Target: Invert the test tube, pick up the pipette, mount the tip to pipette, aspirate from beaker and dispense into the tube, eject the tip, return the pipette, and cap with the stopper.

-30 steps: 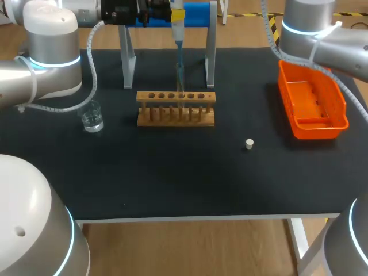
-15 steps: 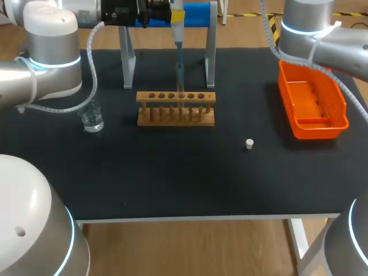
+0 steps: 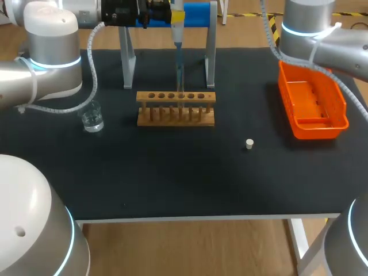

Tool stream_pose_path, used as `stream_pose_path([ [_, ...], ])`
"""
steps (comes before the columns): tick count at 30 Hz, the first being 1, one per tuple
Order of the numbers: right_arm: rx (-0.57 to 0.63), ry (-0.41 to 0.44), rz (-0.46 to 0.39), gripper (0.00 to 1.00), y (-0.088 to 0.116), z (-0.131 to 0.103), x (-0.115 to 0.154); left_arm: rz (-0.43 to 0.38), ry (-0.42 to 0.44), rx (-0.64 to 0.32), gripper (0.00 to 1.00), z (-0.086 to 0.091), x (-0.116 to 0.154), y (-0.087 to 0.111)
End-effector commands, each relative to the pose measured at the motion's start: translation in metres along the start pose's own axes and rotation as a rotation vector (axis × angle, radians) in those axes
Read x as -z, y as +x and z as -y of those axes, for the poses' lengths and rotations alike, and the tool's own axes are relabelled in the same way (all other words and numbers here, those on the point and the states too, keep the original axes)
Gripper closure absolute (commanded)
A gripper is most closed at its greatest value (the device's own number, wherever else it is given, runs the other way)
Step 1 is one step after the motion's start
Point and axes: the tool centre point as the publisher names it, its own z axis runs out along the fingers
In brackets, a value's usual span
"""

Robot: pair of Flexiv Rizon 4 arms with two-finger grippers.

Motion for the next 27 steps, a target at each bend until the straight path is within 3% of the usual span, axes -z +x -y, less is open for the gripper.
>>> stream_pose_path([
  [1, -0.007, 0.005, -0.005, 1.00, -0.003, 0.007, 0.001, 0.003, 0.003, -0.002, 1.00, 0.004, 0.000, 0.001],
  [17, -0.029, 0.019, -0.010, 1.00, -0.001, 0.017, 0.000, 0.003, 0.003, -0.002, 1.00, 0.004, 0.000, 0.001],
  [27, 0.037, 0.006, -0.006, 1.00, 0.003, -0.012, 0.005, 0.003, 0.003, -0.002, 1.00, 0.004, 0.000, 0.001],
])
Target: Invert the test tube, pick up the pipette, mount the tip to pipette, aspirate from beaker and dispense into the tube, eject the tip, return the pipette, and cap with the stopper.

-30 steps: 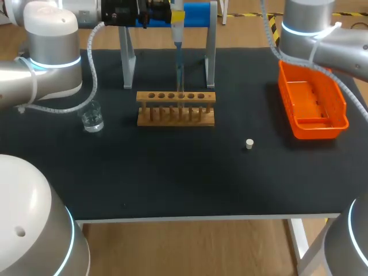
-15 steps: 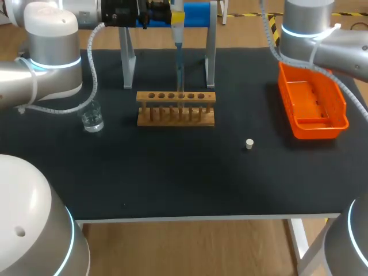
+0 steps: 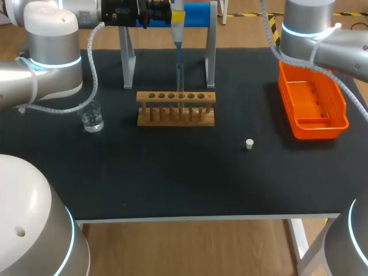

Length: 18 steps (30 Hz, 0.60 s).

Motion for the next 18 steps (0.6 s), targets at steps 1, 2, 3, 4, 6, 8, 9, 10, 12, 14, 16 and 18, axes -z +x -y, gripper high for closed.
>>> stream_pose_path([
  [1, 0.023, 0.012, 0.002, 1.00, 0.003, -0.014, 0.004, 0.003, -0.001, 0.000, 1.00, 0.003, 0.000, 0.001],
  [2, 0.032, 0.015, 0.004, 0.95, 0.003, -0.016, 0.005, 0.003, -0.001, 0.000, 1.00, 0.003, 0.000, 0.001],
  [3, 0.039, 0.020, 0.008, 0.66, 0.004, -0.019, 0.006, 0.003, -0.001, 0.000, 1.00, 0.003, 0.000, 0.001],
  [4, 0.047, 0.024, 0.011, 0.34, 0.005, -0.023, 0.007, 0.003, -0.001, 0.000, 1.00, 0.003, 0.000, 0.001],
  [6, 0.062, 0.032, 0.019, 0.00, 0.008, -0.028, 0.011, 0.003, -0.001, 0.000, 1.00, 0.003, 0.000, 0.001],
  [8, 0.072, 0.040, 0.025, 0.00, 0.011, -0.031, 0.018, 0.003, -0.001, 0.000, 1.00, 0.003, 0.000, 0.001],
  [9, 0.078, 0.043, 0.026, 0.00, 0.012, -0.031, 0.022, 0.003, -0.001, 0.000, 1.00, 0.003, 0.000, 0.001],
  [10, 0.088, 0.049, 0.029, 0.00, 0.014, -0.030, 0.026, 0.003, -0.001, 0.000, 1.00, 0.003, 0.000, 0.001],
  [12, 0.102, 0.054, 0.034, 0.00, 0.018, -0.027, 0.036, 0.003, -0.001, 0.000, 1.00, 0.003, 0.000, 0.001],
  [14, 0.113, 0.067, 0.039, 0.00, 0.023, -0.020, 0.048, 0.003, -0.001, 0.000, 1.00, 0.003, 0.000, 0.001],
  [16, 0.110, 0.077, 0.046, 0.00, 0.027, -0.012, 0.058, 0.003, -0.001, 0.000, 1.00, 0.003, 0.000, 0.001],
  [18, 0.103, 0.095, 0.055, 0.00, 0.032, 0.002, 0.070, 0.003, -0.001, 0.000, 1.00, 0.003, 0.000, 0.001],
])
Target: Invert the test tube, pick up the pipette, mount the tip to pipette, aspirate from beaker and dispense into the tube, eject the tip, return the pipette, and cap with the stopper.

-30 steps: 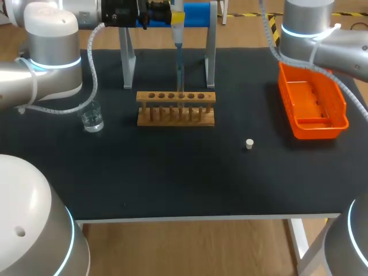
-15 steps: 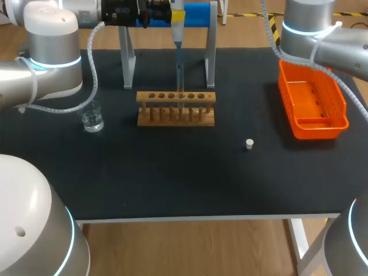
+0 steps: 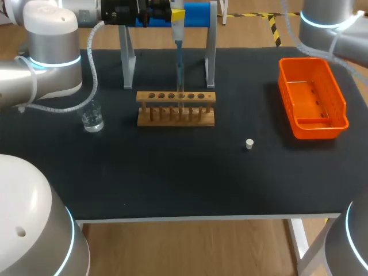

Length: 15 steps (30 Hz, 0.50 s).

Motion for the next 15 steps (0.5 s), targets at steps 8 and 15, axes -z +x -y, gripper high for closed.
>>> stream_pose_path([
  [8, -0.051, 0.069, 0.015, 0.00, 0.032, 0.089, 0.046, 0.003, -0.001, 0.000, 1.00, 0.001, 0.000, 0.001],
  [15, -0.025, 0.079, -0.012, 0.00, 0.038, 0.143, 0.043, 0.003, -0.001, 0.000, 1.00, 0.001, 0.000, 0.001],
])
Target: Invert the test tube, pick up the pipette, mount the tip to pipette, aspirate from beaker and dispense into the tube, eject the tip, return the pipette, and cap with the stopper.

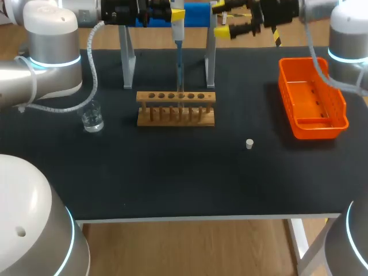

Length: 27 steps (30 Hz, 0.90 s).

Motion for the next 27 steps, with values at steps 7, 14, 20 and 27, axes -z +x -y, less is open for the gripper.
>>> stream_pose_path([
  [7, 0.031, 0.009, -0.034, 0.00, -0.001, 0.067, -0.022, 0.003, -0.001, 0.000, 1.00, 0.001, 0.000, 0.001],
  [14, 0.039, 0.023, -0.041, 0.00, 0.003, 0.100, -0.044, 0.003, -0.001, 0.000, 1.00, 0.001, 0.000, 0.001],
  [20, 0.067, 0.059, -0.028, 0.00, 0.007, 0.118, -0.063, 0.003, -0.001, 0.000, 1.00, 0.001, 0.000, 0.001],
  [27, 0.026, 0.072, -0.014, 0.00, 0.003, 0.132, -0.078, 0.003, -0.001, 0.000, 1.00, 0.001, 0.000, 0.001],
])
